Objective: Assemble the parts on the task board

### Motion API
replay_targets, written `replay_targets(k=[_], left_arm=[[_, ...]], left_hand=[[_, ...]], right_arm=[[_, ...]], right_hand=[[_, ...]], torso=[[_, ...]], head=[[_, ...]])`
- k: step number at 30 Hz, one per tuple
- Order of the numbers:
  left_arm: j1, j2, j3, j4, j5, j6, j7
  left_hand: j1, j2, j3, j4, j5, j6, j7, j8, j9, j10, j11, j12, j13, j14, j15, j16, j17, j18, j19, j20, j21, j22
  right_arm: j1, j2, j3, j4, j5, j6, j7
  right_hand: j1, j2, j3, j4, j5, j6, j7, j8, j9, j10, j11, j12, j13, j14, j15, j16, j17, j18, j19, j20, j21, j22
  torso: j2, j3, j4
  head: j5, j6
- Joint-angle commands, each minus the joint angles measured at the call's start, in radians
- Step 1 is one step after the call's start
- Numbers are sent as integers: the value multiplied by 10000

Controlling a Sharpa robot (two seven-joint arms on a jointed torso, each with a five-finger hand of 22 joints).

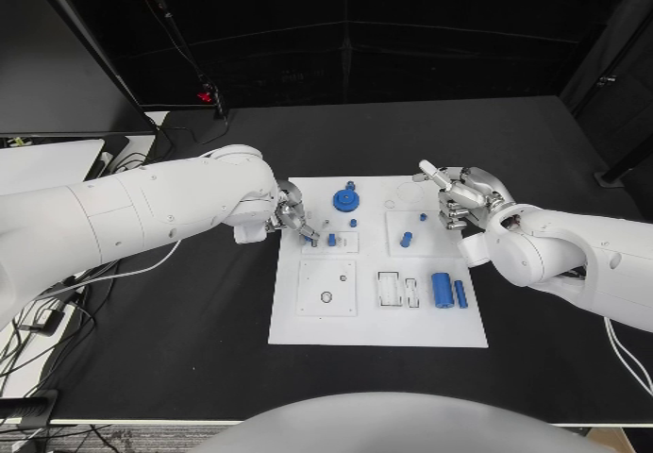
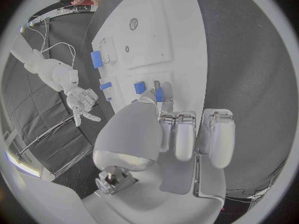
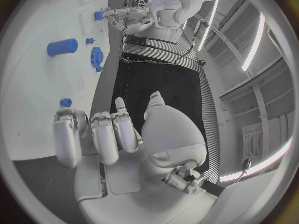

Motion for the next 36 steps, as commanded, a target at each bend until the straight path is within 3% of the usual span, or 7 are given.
replay_targets(k=[1,31,36], left_arm=[[-21,19,-7,-41,-30,175,-66],[-71,117,-7,-48,98,411,58],[-73,149,-7,-79,98,497,36]], left_hand=[[1344,1369,50,11,21,13,-44,-32,-12,1114,-131,-25,1518,1034,-63,8,2635,-141,1043,24,31,2633],[1311,1359,99,12,-5,4,-37,-46,-15,1114,-124,-25,1518,1034,-58,8,2635,-141,1043,26,31,2633],[1295,1353,120,13,-23,-5,-32,-55,-17,1114,-121,-25,1518,1034,-56,8,2635,-141,1043,27,31,2633]], right_arm=[[12,-4,4,31,-8,10,89],[10,24,4,5,-8,14,97],[10,30,4,6,-8,8,100]], right_hand=[[23,35,-80,-4,58,-69,651,48,-9,-32,4,-40,1448,1040,57,24,2630,77,72,66,-34,2236],[23,35,-80,-4,58,-69,651,48,-9,-32,4,-40,1448,1040,57,24,2630,77,72,66,-34,2236],[23,35,-80,-4,58,-69,651,48,-9,-32,4,-40,1448,1040,57,24,2630,77,72,66,-34,2236]], torso=[[-3,4,2],[-2,-8,-11],[1,3,-3]], head=[[-31,-15],[-74,-100],[-84,-90]])
